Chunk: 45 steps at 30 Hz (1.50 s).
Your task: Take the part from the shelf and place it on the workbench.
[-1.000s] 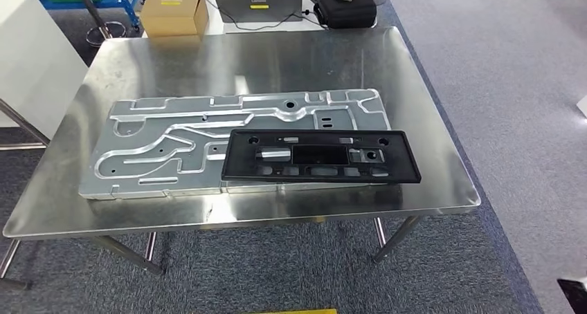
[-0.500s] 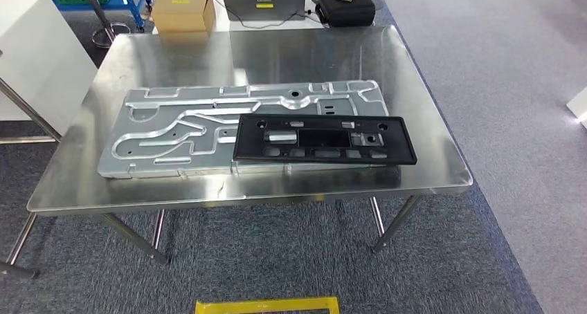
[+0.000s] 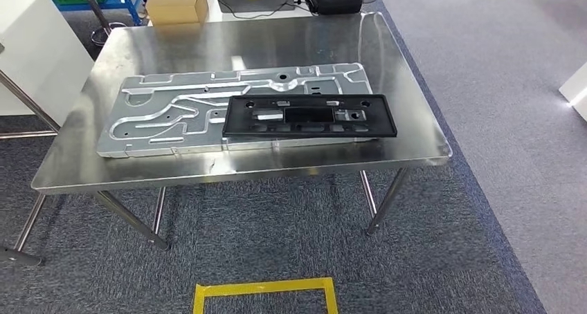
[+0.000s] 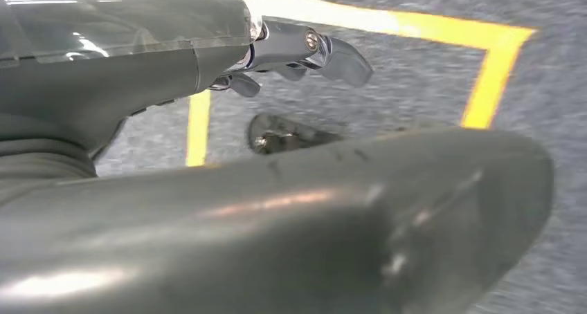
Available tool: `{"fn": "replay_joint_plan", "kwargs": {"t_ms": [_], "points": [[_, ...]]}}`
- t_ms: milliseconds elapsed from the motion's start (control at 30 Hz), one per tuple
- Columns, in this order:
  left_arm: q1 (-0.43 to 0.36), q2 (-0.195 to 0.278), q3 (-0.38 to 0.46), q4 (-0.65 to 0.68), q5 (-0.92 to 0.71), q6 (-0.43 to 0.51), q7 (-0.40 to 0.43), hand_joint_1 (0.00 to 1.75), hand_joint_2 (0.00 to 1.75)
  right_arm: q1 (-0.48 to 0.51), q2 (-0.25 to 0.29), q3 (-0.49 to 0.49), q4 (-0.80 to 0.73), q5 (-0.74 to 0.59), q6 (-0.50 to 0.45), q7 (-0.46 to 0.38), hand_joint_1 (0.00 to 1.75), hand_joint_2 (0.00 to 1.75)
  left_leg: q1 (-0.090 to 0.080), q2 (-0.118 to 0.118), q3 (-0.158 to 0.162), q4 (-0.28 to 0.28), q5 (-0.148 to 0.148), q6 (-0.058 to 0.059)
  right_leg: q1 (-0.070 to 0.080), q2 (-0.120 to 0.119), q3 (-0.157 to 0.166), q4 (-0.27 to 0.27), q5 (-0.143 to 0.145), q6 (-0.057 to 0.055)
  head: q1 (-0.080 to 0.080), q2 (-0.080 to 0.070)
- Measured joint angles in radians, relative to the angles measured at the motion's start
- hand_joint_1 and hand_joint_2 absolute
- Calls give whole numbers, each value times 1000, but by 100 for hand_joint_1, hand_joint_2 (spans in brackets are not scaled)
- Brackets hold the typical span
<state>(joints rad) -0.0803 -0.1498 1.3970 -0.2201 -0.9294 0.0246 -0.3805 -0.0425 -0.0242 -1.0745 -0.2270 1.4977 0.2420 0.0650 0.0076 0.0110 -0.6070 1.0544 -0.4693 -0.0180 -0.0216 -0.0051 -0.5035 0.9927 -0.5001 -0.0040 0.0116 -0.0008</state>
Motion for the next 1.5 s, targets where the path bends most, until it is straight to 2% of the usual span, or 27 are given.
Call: {"fn": "replay_joint_plan", "kwargs": {"t_ms": [33,100,133,200,267,333,400,467,500,600,633,667,700,767,833,867,933,1000,1067,1133,1167,1233,1300,1367,1400,1467,1500], "points": [[0,-5,0,1,0,4,5,0,0,-1,-5,2,0,-1,-3,-8,0,131,2,-1,-14,45,-49,-2,1,-2,-12,-1,11,-6,-2,0],[0,-14,-1,4,0,9,11,0,0,-1,-11,4,0,-10,-8,-21,0,44,3,-2,-40,163,-142,-3,6,-2,-39,1,31,-12,-5,0],[-1,-18,-1,4,0,11,12,0,0,-2,-12,4,0,-19,-10,-28,0,0,2,-2,-43,210,-160,-2,8,-1,-55,3,42,-12,-5,0],[-1,-25,-1,5,1,11,9,0,0,-4,-13,1,2,-42,-16,-42,0,0,2,-4,-5,218,-129,4,12,7,-88,9,64,-10,-5,0],[-2,-28,-2,5,1,9,-1,0,0,-10,-11,-5,5,-64,-21,-58,0,0,-2,-23,88,109,-78,18,13,19,-118,16,85,-5,-5,0],[-4,-30,-2,5,1,4,-14,0,0,-18,-7,-10,9,-77,-22,-76,0,0,-6,-52,181,-29,-81,30,14,32,-136,20,106,3,-4,0],[-7,-30,-3,5,0,-1,-21,0,0,-24,-4,-15,11,-87,-18,-93,0,0,-11,-54,209,-89,-93,38,12,47,-143,16,131,16,-6,0],[-11,-29,-3,6,-1,-8,-23,0,0,-27,-3,-22,14,-94,-16,-104,0,0,-9,-38,194,-94,-72,49,9,52,-151,15,135,27,-9,0],[-13,-28,-4,6,-3,-12,-23,0,0,-29,-3,-24,15,-94,-17,-104,0,0,-8,-29,184,-98,-58,55,9,46,-159,31,110,32,-7,0],[-16,-24,-9,6,-15,-26,-23,0,0,-40,-1,-27,17,-85,-23,-85,0,0,-9,-8,141,-97,-21,67,1,19,-194,185,-44,46,-3,0],[-16,-23,-11,6,-19,-30,-23,0,0,-42,0,-27,18,-84,-23,-73,0,0,-10,-3,124,-94,-10,66,-1,16,-200,246,-70,52,-3,0],[-16,-22,-14,6,-22,-32,-24,0,0,-43,2,-27,18,-85,-22,-59,0,0,-11,2,108,-90,0,65,-4,15,-196,286,-66,57,-3,0],[-17,-21,-16,6,-25,-35,-24,0,0,-44,3,-27,19,-84,-20,-38,0,0,-11,5,90,-85,10,63,-7,15,-179,298,-42,61,-3,0],[-18,-20,-22,6,-30,-38,-24,0,0,-44,5,-27,21,-79,-12,9,0,0,-11,8,55,-68,26,55,-12,13,-93,221,8,64,-3,0],[-19,-20,-28,6,-36,-42,-24,0,0,-44,5,-27,21,-73,-4,50,0,0,-12,9,27,-48,37,45,-9,12,13,75,-9,57,-4,0],[-19,-20,-31,6,-37,-44,-24,0,0,-44,5,-27,21,-72,-3,63,0,0,-13,9,18,-41,44,39,-6,12,43,24,-28,49,-4,0],[-19,-20,-35,6,-41,-47,-22,0,0,-41,4,-27,21,-71,-3,84,0,0,-11,10,6,-37,60,25,-1,11,49,-9,-38,30,-5,0],[-17,-20,-37,6,-43,-46,-19,0,0,-35,3,-27,21,-71,-3,96,0,0,-6,4,-9,-17,36,13,-1,7,30,-12,-19,11,-5,0],[-14,-20,-38,6,-45,-45,-19,0,0,-31,0,-27,21,-69,-4,96,0,0,-3,-1,-34,62,-56,7,0,2,6,-13,5,-3,-9,0],[-13,-20,-39,6,-45,-44,-21,0,0,-28,-2,-27,21,-65,-6,81,0,0,-1,-2,-56,181,-136,4,5,1,-25,-11,28,-8,-12,0],[-13,-20,-39,6,-45,-43,-24,0,0,-27,-2,-27,21,-63,-8,67,0,0,-1,-2,-55,224,-142,3,7,1,-43,-7,40,-8,-12,0],[-13,-20,-41,6,-45,-41,-33,0,0,-26,-1,-27,21,-56,-16,35,0,0,-1,-2,-14,220,-91,3,8,1,-82,3,62,-5,-12,0],[-16,-20,-43,6,-45,-39,-47,0,0,-27,1,-27,21,-50,-29,-2,0,0,-3,-2,87,97,-57,8,9,1,-113,16,79,2,-12,0],[-20,-19,-45,6,-44,-37,-60,0,0,-30,8,-26,21,-45,-43,-37,0,0,-7,-3,175,-37,-81,20,10,1,-128,25,96,13,-12,0],[-22,-17,-46,6,-45,-36,-66,0,0,-32,11,-26,21,-44,-48,-52,0,0,-10,-4,192,-72,-94,27,10,0,-131,24,106,19,-11,0],[-23,-14,-47,6,-48,-35,-72,0,0,-36,17,-25,23,-41,-55,-72,0,0,-11,-2,184,-84,-82,44,7,0,-135,21,119,32,-11,0],[-24,-12,-48,6,-52,-35,-72,0,0,-38,19,-24,24,-39,-56,-76,0,0,-10,0,174,-86,-69,52,5,1,-142,31,103,37,-11,0]]}}
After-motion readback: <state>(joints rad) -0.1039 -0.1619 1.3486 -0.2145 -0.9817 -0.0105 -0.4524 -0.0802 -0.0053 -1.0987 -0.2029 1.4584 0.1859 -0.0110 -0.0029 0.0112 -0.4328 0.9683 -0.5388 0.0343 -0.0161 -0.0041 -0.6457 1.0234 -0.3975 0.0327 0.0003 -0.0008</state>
